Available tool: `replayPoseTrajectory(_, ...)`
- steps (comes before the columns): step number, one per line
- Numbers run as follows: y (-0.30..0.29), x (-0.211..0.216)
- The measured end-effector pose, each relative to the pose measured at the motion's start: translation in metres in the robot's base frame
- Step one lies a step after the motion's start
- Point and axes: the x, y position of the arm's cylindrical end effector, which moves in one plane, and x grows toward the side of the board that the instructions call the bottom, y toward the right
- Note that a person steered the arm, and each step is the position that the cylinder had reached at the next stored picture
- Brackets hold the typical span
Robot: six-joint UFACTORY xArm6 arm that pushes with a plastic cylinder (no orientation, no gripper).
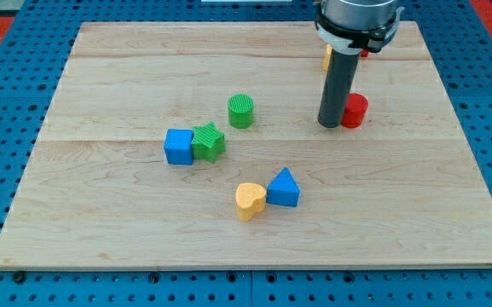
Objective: Move red circle towards yellow hexagon and red star
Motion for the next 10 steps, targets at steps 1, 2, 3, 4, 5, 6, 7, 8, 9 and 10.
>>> replayPoseTrajectory(1,0.012,0.002)
replayPoseTrajectory(2,0.023,-0.005)
replayPoseTrajectory(3,0.023,0.017)
replayPoseTrajectory(4,0.047,-0.005)
replayPoseTrajectory(5,0.045,-0.056)
replayPoseTrajectory(6,0.039,-0.058)
replayPoseTrajectory(7,0.069,-0.038)
replayPoseTrajectory(8,0.081,-0.085)
replayPoseTrajectory(9,0.081,-0.135)
replayPoseTrajectory(10,0.113,-0.074)
